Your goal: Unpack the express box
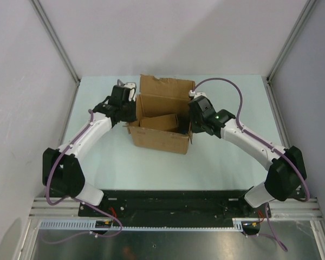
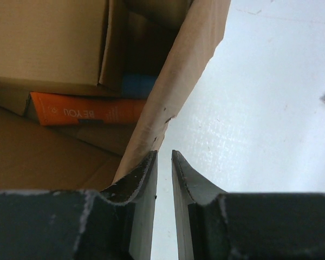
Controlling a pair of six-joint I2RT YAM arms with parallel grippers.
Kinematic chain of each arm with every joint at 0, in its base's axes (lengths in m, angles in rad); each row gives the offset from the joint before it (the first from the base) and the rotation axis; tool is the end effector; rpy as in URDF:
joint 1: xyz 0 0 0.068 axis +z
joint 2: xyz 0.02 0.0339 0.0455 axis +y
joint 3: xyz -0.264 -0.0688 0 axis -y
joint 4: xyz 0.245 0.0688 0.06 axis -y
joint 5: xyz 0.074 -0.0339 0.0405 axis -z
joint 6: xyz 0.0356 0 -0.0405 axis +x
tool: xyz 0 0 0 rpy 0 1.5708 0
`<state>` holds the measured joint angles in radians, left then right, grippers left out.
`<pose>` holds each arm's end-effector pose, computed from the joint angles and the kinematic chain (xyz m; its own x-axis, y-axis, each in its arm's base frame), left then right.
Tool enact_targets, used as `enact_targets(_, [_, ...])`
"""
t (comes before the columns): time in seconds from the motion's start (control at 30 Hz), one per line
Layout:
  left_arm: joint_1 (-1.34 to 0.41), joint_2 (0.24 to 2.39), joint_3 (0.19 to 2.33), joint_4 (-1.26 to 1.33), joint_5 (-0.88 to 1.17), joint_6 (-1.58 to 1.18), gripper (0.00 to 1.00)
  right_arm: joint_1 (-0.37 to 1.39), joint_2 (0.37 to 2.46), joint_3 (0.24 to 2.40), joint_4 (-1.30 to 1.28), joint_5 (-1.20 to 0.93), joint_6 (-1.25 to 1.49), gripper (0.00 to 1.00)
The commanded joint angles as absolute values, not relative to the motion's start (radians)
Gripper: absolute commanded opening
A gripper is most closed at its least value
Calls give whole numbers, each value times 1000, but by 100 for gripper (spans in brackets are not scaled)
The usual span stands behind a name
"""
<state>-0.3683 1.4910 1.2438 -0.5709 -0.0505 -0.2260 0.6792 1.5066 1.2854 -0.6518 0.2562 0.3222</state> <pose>0.3049 -0.1157 0.2949 -0.7370 0.0445 -0.6745 0.1665 0.9790 -0.1173 0.2585 0.1971 0.2986 -0.7178 -0.1858 -0.6710 -0.2674 0.9634 0.0193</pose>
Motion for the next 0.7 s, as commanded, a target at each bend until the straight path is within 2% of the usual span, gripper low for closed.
enact_targets(0.0, [-400, 1502, 1252, -480, 215, -241, 0, 710, 1479, 1282, -298, 46, 319, 24])
enact_targets(0.1, [-402, 1500, 1238, -465, 204, -250, 0, 712, 1480, 1281, -311, 49, 313, 25])
enact_targets(0.23, [-400, 1493, 1230, -449, 181, -238, 1, 690, 1434, 1281, -368, 168, 345, 26])
enact_targets(0.43, [-400, 1493, 1235, -448, 161, -222, 1, 644, 1312, 1282, -351, 198, 368, 33])
enact_targets(0.57, [-400, 1499, 1241, -448, 155, -218, 0, 657, 1241, 1284, -354, 265, 313, 50])
enact_targets(0.67, [-400, 1502, 1246, -446, 155, -212, 0, 653, 1192, 1292, -331, 252, 259, 54])
